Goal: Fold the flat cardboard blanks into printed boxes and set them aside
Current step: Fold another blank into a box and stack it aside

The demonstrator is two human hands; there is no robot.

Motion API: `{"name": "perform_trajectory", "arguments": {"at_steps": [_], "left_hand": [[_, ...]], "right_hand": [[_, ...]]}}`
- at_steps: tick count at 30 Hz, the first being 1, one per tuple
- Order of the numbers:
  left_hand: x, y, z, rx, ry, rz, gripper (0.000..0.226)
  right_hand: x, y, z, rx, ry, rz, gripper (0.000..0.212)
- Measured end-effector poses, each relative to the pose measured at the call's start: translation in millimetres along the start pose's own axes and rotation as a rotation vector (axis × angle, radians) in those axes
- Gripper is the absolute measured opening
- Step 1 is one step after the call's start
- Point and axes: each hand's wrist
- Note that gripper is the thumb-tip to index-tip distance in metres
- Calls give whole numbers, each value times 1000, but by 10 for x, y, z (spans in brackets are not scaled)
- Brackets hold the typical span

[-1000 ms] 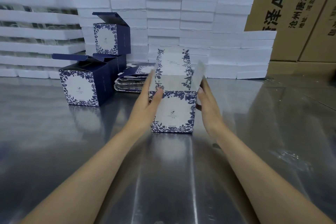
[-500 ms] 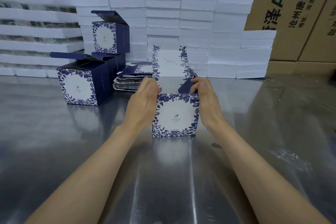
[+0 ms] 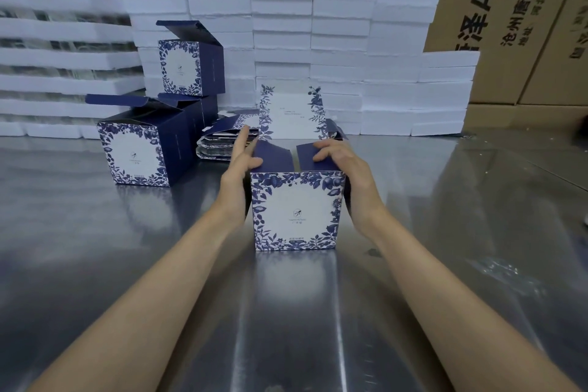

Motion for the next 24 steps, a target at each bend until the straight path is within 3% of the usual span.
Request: {"name": "perform_trajectory", "arguments": {"at_steps": [2, 7, 10, 16, 21, 24], "left_hand": [[-31, -24, 7, 24, -31, -25, 73], [-72, -66, 24, 74, -99, -52, 83], [-78, -66, -16, 100, -98, -25, 74], [27, -11, -50, 144, -330, -51, 23], [-12, 3, 47, 371, -506, -148, 31], [3, 34, 40, 304, -421, -68, 39]], "right_hand": [[-23, 16, 2, 6, -18, -17, 19], [-51, 55, -10, 39, 1, -80, 62], [-52, 48, -9, 37, 5, -64, 73], [-62, 58, -17, -62, 95, -121, 71], [-87, 102, -72, -132, 239, -20, 63], [-125, 117, -131, -115, 224, 4, 36]]}}
Point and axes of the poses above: each hand's wrist, its own y-axis away from the middle knuckle, its own x-axis out of the palm, z = x × y, and after that the axes turned 2 degrees about x, right-handed
